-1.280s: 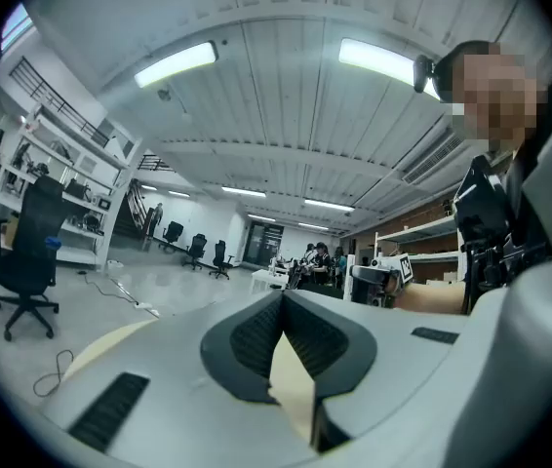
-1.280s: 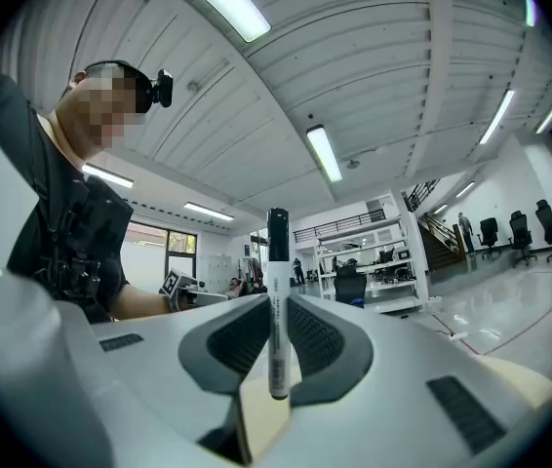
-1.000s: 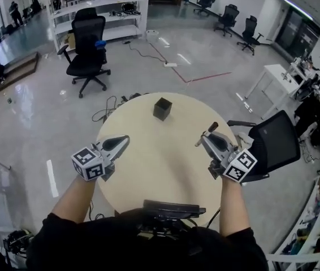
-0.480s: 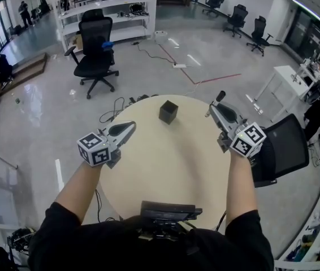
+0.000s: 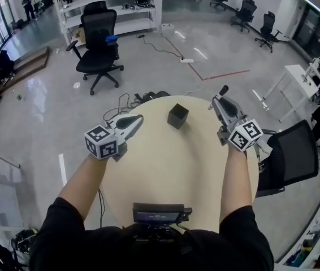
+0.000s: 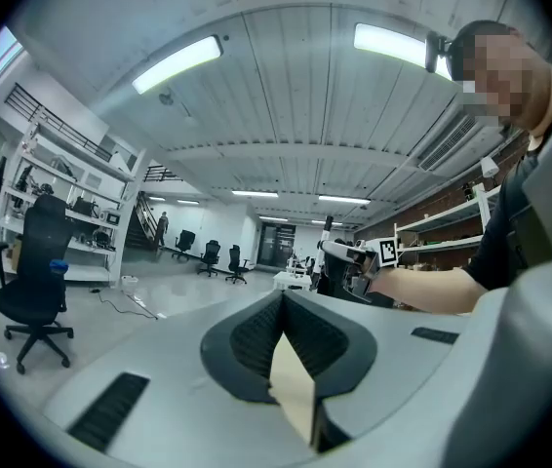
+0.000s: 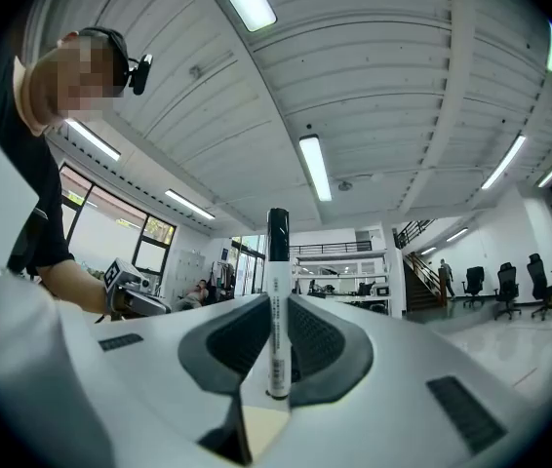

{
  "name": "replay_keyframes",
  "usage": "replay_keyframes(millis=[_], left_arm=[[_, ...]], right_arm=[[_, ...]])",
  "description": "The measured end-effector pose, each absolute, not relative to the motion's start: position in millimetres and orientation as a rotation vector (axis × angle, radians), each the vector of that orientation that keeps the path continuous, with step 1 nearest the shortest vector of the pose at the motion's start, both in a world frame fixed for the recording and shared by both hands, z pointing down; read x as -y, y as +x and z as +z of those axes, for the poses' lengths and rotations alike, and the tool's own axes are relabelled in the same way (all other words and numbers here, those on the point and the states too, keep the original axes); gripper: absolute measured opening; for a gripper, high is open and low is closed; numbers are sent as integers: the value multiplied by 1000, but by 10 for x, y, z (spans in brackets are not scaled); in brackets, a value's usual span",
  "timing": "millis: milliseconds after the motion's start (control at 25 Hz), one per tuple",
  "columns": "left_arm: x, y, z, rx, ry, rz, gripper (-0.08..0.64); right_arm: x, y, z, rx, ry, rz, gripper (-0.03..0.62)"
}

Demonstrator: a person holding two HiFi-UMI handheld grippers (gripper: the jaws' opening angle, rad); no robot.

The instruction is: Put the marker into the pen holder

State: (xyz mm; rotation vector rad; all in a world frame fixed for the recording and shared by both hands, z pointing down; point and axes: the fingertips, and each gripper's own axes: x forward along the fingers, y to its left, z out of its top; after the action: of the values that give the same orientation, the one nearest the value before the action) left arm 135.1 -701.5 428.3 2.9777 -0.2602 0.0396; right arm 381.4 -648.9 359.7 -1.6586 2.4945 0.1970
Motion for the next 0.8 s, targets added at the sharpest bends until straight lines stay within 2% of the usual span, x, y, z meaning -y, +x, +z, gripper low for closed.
replay_keyframes(millis=[360,800], left_arm=[[7668,1602,5233,228,2868,98,-3],[7910,1958,6247,153,2781,111,-3]], right_arm=[[7328,3971,4650,-2447,-1706,65,62],[7840,4163,5647,-2406,-1712,1,62]])
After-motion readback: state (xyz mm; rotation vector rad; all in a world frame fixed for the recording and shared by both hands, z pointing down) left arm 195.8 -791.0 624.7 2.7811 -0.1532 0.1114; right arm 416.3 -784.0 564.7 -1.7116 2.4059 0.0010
